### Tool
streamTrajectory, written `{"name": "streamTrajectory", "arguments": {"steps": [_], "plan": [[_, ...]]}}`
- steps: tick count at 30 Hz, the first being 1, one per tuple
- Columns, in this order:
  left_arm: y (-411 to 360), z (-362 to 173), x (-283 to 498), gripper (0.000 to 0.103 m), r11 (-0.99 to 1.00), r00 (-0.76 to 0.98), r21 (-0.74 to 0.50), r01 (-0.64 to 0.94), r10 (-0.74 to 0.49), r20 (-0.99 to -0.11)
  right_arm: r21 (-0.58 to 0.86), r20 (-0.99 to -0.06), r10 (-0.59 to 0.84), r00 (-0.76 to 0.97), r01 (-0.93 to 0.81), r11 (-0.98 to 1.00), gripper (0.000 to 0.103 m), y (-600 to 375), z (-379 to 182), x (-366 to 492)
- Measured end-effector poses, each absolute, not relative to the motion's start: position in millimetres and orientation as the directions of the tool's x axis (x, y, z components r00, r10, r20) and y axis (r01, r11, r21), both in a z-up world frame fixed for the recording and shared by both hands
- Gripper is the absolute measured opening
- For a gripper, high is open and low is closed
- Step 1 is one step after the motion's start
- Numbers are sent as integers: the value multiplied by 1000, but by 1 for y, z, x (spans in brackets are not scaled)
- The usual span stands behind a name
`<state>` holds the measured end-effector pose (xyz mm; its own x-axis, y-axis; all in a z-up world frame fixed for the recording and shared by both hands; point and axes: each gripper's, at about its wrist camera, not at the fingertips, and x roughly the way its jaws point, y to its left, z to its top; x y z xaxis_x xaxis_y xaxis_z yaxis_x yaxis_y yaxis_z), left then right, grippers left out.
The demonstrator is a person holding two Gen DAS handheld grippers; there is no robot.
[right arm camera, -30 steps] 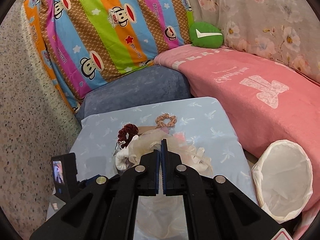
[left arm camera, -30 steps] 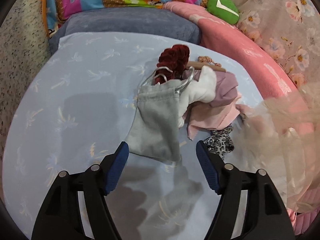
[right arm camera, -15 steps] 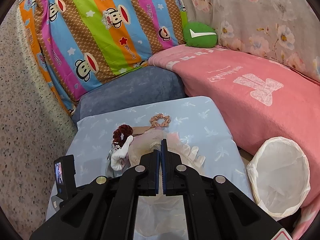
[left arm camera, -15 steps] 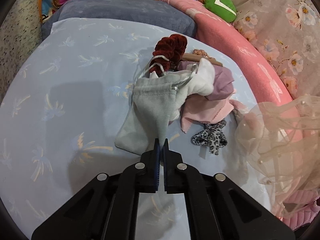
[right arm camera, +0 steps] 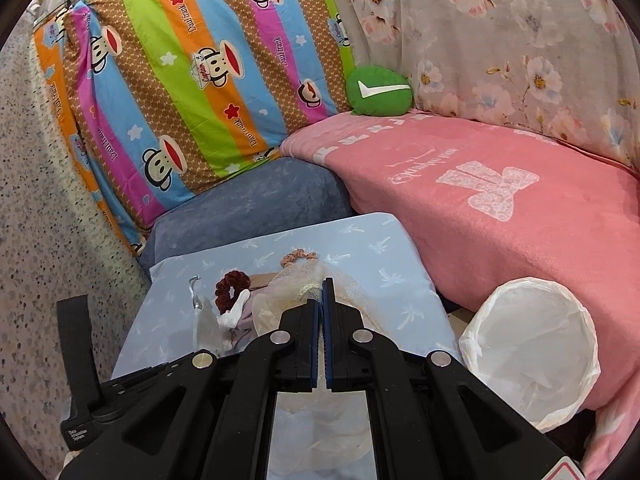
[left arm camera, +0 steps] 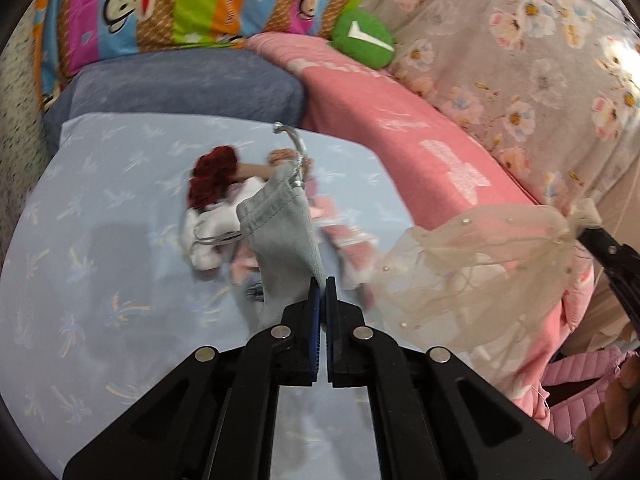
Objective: Collect trash
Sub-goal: 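Carry the tulle bundle over the white bin and open the right gripper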
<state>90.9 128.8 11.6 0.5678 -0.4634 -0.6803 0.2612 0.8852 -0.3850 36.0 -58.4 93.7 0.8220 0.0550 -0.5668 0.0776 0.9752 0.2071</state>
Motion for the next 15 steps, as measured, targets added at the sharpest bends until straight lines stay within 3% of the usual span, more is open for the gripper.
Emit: {"name": "streamTrajectory", "arguments": {"steps": [15], "plan": [[-18,40,74,2,765,450,-330,553,-608,-654,220,-542,-130,830,290,932,1,-182,108,-2]]}}
